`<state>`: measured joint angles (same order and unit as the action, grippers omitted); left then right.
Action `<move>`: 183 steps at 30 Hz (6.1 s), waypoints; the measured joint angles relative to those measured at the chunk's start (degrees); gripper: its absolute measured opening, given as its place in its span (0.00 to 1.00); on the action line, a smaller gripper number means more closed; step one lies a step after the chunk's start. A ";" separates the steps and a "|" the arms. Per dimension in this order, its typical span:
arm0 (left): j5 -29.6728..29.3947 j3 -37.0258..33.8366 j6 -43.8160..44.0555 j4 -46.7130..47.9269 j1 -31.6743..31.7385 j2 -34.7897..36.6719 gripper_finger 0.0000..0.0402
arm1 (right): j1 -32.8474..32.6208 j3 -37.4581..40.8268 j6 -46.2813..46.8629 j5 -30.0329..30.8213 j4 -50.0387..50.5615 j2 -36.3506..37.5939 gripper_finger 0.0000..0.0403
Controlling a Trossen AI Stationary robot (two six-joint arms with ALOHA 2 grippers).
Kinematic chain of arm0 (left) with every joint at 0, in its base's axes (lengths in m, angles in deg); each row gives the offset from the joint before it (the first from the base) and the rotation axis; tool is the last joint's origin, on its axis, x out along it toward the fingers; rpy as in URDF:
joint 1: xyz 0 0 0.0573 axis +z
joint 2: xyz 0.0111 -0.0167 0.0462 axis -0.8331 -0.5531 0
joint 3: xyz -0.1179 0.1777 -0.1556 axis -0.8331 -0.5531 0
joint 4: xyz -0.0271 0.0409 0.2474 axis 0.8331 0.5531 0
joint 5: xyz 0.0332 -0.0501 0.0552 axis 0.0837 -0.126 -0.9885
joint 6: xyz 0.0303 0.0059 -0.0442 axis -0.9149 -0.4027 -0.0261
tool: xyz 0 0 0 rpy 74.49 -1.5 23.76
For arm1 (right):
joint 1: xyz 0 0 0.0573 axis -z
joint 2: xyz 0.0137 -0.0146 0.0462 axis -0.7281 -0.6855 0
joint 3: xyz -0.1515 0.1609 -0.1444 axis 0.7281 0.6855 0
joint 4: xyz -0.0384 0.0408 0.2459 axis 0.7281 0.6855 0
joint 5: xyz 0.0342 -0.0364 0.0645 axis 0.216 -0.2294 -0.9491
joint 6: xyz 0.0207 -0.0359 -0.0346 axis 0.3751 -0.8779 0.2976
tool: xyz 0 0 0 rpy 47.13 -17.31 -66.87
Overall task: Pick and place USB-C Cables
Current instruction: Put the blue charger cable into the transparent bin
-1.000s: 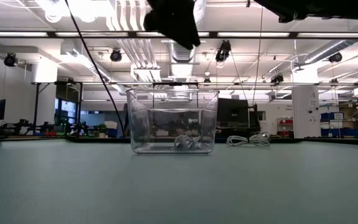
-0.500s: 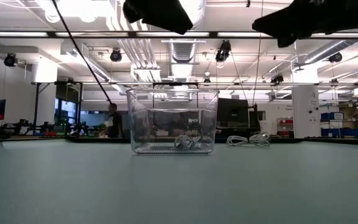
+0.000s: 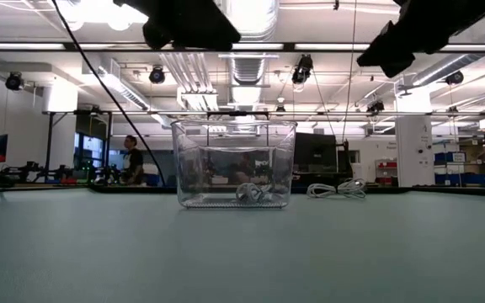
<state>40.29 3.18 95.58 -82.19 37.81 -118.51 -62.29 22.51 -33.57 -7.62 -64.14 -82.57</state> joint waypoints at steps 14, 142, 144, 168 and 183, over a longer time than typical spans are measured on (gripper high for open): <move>-6.13 -5.83 0.63 -5.20 -0.20 2.64 0.33 | -9.38 -16.30 15.45 -2.49 37.34 -18.25 0.17; 0.82 -5.53 -1.48 -31.08 -0.31 -1.26 0.33 | 3.14 3.46 -18.19 -10.11 -59.36 -16.68 0.06; 2.50 -5.53 -3.65 -33.48 -0.31 -2.09 0.33 | 3.14 3.21 -17.18 -10.11 -59.62 -16.68 0.06; 17.06 -1.71 -10.34 -60.55 2.88 -18.55 0.33 | 3.14 3.02 -16.26 -10.12 -59.70 -17.14 0.06; 18.96 4.04 -10.14 -59.66 3.76 -23.55 0.33 | 3.11 3.02 -16.30 -10.14 -60.04 -17.14 0.06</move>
<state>59.25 7.22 85.44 -141.85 41.57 -142.06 -59.17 25.53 -49.87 -17.76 -124.18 -99.71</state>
